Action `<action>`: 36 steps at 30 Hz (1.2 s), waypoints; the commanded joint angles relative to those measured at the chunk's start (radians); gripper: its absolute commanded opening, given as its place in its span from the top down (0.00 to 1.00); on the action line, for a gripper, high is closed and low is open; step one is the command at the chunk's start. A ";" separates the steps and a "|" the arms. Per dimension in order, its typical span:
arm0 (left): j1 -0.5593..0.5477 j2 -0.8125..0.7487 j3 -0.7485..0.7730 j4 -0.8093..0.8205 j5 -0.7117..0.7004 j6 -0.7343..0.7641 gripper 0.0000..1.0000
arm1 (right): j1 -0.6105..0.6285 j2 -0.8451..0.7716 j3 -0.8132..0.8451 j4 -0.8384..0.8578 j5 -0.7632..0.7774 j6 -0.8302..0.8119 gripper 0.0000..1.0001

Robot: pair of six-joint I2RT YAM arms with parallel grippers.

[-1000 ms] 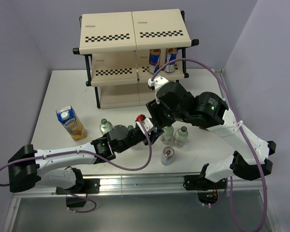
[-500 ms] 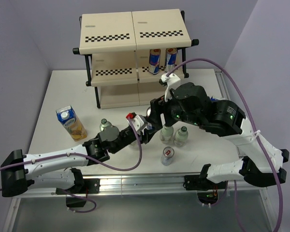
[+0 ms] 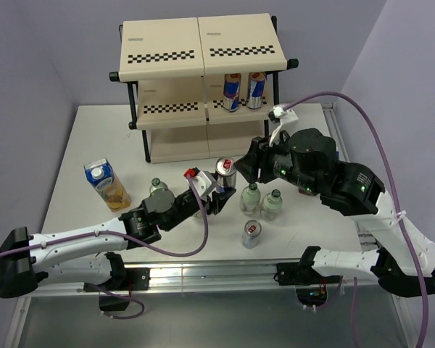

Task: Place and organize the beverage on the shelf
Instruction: Pick up the drink from the center of the board.

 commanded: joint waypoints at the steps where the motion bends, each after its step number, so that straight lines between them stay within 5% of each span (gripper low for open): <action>1: -0.001 -0.046 0.021 0.096 -0.014 -0.012 1.00 | -0.038 -0.058 -0.055 0.119 0.091 0.046 0.47; 6: -0.001 -0.055 0.022 0.082 -0.013 -0.014 1.00 | -0.069 -0.039 -0.068 0.078 0.205 0.047 0.57; 26: 0.028 0.080 0.166 -0.078 0.000 -0.066 1.00 | -0.017 0.040 -0.120 0.202 -0.209 -0.023 0.73; 31: 0.051 0.091 0.197 -0.098 -0.075 -0.095 1.00 | -0.029 0.001 -0.124 0.128 0.092 -0.007 0.71; 36: 0.086 0.148 0.354 -0.287 -0.192 -0.175 1.00 | -0.190 -0.087 -0.167 0.088 0.207 -0.002 0.66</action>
